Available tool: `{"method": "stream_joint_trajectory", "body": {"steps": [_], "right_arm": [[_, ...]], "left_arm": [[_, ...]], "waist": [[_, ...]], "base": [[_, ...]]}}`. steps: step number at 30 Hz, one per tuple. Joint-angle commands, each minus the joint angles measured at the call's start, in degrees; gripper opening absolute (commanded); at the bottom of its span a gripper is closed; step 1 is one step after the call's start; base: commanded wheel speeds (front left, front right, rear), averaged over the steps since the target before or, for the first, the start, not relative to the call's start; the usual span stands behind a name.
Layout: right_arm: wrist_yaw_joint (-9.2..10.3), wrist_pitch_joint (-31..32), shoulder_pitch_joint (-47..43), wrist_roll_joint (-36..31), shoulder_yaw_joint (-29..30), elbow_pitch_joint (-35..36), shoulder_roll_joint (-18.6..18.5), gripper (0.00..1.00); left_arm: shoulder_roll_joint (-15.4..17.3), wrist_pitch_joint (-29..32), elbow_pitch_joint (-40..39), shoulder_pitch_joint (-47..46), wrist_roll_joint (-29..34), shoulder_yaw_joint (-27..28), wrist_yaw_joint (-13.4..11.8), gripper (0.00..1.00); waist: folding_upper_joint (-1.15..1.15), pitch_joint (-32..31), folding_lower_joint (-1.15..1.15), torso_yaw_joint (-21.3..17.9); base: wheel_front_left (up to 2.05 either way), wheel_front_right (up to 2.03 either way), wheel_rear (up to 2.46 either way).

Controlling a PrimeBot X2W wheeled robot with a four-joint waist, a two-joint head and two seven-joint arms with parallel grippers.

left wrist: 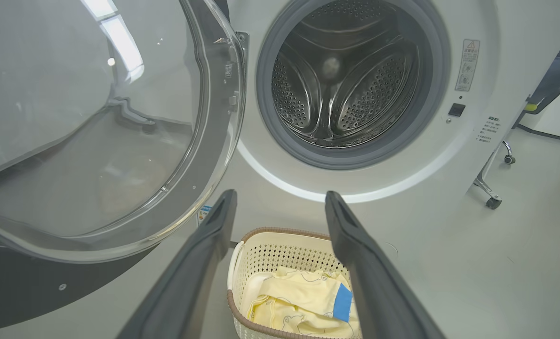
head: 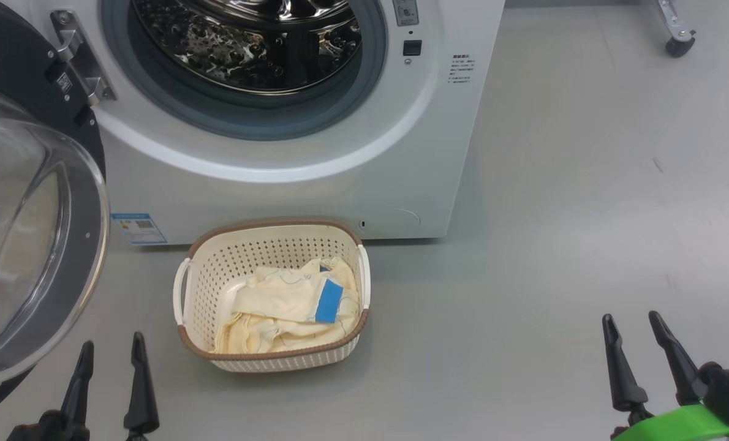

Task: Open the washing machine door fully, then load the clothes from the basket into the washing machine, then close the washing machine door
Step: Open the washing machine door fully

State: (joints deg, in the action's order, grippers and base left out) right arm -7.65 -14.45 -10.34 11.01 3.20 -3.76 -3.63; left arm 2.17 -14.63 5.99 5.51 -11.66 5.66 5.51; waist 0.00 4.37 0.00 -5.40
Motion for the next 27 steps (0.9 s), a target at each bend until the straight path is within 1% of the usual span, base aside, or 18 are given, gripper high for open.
{"method": "stream_joint_trajectory", "body": {"steps": [1,7,10,27], "right_arm": [[0.16,-0.5,0.8,-0.4,-0.9,2.0,-0.8,1.00],[0.16,-0.5,0.5,-0.4,-0.4,2.2,-0.5,1.00],[0.16,-0.5,0.5,-0.4,-0.5,2.2,-0.3,1.00],[0.16,-0.5,0.1,-0.6,-0.8,1.9,0.1,1.00]], "left_arm": [[0.7,-0.4,-1.7,-0.5,-0.1,2.2,0.1,1.00],[0.7,-0.4,-1.4,0.8,-1.0,3.2,0.4,1.00],[0.7,-0.4,-1.5,1.0,-0.4,3.5,0.4,1.00],[0.7,-0.4,-2.4,1.8,-0.4,3.6,-0.3,1.00]], "waist": [[0.00,0.0,0.00,-0.2],[0.00,-0.1,0.00,-0.5],[0.00,0.0,0.00,-0.2],[0.00,-0.8,0.00,2.2]], "base": [[0.00,0.00,0.00],[0.00,0.00,0.00],[0.00,0.00,0.00],[0.00,0.00,0.00]]}}
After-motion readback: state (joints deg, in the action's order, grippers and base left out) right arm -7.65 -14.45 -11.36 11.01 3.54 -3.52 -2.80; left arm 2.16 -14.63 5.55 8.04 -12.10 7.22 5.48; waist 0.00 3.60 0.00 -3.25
